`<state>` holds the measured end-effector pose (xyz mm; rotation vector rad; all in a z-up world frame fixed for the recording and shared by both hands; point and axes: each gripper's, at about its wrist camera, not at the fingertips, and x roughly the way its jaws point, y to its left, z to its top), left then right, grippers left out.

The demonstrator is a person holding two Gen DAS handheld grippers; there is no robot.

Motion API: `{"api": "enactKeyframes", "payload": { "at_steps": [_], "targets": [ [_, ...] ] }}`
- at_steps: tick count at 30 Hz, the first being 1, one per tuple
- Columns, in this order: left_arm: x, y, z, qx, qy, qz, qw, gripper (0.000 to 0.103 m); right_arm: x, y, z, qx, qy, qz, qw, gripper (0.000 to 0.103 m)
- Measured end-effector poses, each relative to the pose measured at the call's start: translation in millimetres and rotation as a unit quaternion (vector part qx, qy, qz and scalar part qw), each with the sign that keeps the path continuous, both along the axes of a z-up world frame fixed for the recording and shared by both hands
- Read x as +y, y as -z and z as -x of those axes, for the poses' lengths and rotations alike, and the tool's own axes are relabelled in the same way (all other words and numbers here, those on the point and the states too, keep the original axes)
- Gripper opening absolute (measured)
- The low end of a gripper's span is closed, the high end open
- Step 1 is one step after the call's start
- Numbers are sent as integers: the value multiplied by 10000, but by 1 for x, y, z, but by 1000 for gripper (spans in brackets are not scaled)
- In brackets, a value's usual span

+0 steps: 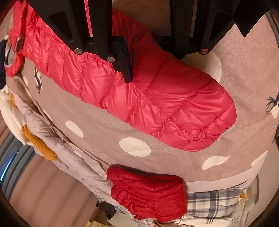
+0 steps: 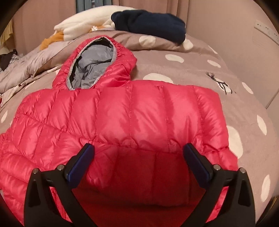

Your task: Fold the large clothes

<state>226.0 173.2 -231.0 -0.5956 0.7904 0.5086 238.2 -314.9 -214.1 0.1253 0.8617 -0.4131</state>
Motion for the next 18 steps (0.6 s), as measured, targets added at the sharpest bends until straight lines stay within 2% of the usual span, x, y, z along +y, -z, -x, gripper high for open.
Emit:
{"api": "enactKeyframes", "payload": {
  "at_steps": [4,9,18],
  "targets": [
    [-3,-1,-1,34,-85,-48,9999,22,10,7,11,44,-71,219,9997,103],
    [-2,-1,-2,31,-139,28,9999,22,11,12,23,73,-61,223,9997,103],
    [-1,-2,2,33,35,-5,10000,22,11,12,25,89,-62,236,9997,103]
  ]
}}
